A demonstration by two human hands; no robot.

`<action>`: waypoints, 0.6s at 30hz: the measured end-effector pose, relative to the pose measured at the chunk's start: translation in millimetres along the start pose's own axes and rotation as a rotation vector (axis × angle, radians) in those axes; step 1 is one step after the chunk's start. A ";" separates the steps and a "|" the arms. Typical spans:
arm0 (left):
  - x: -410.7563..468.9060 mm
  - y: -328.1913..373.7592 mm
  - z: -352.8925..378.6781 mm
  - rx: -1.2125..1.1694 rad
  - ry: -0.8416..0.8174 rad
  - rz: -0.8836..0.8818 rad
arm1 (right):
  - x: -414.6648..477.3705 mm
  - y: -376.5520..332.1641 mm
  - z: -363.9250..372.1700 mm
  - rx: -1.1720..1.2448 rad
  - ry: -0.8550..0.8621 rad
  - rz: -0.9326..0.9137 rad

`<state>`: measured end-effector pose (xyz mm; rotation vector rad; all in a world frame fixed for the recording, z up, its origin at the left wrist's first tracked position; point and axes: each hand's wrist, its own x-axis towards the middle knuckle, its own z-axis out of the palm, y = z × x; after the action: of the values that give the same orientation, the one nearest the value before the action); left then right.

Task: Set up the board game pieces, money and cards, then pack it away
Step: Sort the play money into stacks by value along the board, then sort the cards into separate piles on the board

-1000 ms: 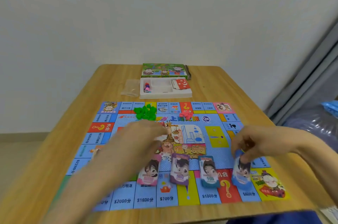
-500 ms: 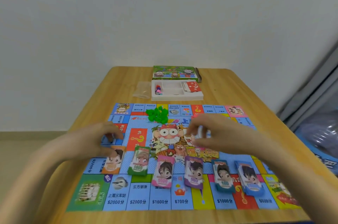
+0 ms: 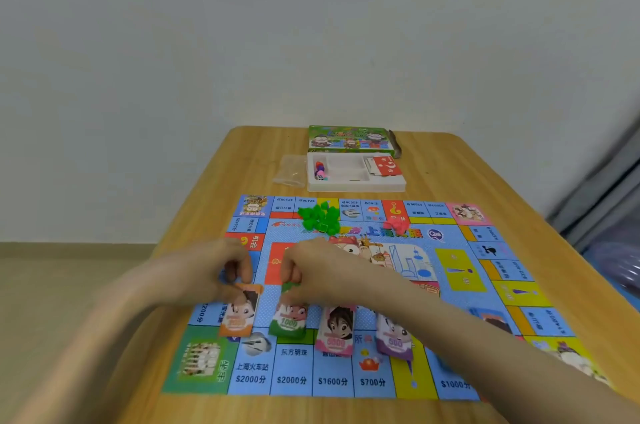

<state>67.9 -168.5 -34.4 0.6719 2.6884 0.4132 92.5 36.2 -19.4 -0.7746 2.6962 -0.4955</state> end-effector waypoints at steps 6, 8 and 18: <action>-10.3 3.4 7.6 0.039 -0.030 0.006 | -13.8 -9.8 4.2 -0.009 -0.026 -0.063; -12.8 8.7 5.3 0.054 -0.049 0.004 | -15.4 -11.1 4.2 -0.008 -0.019 -0.082; 36.0 41.0 -45.5 -0.030 0.181 -0.037 | -0.1 18.6 -40.5 0.247 0.171 0.078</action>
<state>36.6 -124.9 12.1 0.6008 2.8537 0.5270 69.4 60.9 9.5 -0.5797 2.7333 -0.8919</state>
